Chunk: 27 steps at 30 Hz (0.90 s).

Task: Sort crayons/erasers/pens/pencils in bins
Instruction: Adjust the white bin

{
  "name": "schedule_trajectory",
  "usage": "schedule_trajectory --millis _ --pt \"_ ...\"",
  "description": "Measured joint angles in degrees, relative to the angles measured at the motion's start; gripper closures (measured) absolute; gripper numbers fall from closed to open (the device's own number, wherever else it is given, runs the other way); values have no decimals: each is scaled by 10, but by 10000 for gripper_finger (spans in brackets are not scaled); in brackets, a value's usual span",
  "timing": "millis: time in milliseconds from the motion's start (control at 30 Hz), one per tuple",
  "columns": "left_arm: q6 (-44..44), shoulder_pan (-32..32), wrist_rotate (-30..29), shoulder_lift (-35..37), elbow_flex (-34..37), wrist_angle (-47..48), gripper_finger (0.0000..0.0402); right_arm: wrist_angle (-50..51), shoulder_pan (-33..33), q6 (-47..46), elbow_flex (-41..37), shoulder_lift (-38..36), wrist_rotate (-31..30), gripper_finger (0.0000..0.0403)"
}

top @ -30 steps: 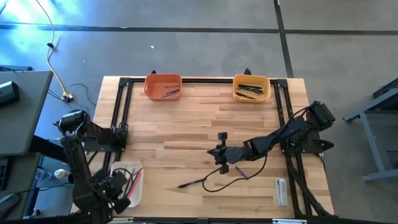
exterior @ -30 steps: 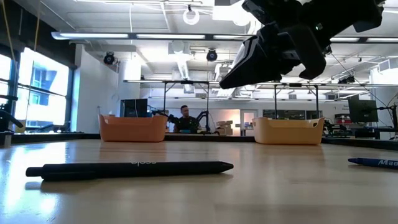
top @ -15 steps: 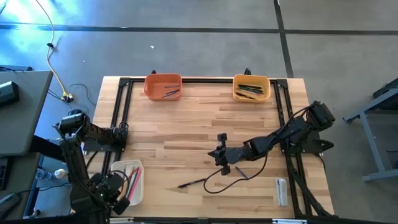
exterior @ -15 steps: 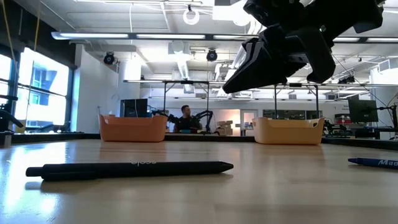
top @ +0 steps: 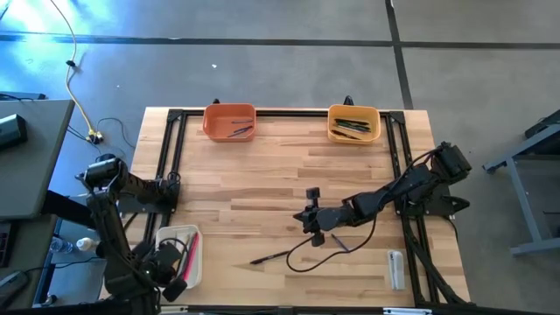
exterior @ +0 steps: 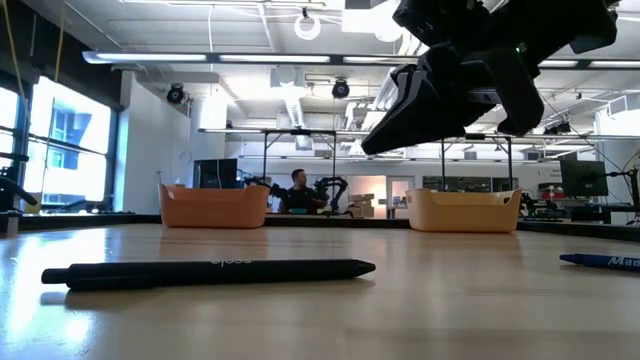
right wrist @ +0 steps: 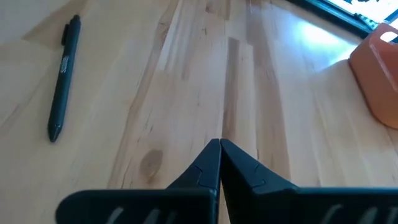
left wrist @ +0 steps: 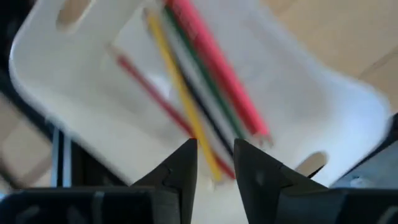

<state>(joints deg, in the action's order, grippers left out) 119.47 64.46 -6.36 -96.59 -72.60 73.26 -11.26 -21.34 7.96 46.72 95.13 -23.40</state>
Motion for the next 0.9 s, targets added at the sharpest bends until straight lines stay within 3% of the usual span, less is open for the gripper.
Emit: schedule_trajectory --millis 133,400,567,900 --pt "-62 -14 -45 1 9 15 317 28 0 22 -4 0 21 403" --pt "-242 -99 -63 7 102 -42 390 -102 11 8 -80 0 48 403" --pt "-344 -147 -74 12 123 -76 396 -108 11 -4 -82 0 48 403" --pt "-396 -166 -92 12 134 -121 401 -108 3 -15 -82 0 48 403"
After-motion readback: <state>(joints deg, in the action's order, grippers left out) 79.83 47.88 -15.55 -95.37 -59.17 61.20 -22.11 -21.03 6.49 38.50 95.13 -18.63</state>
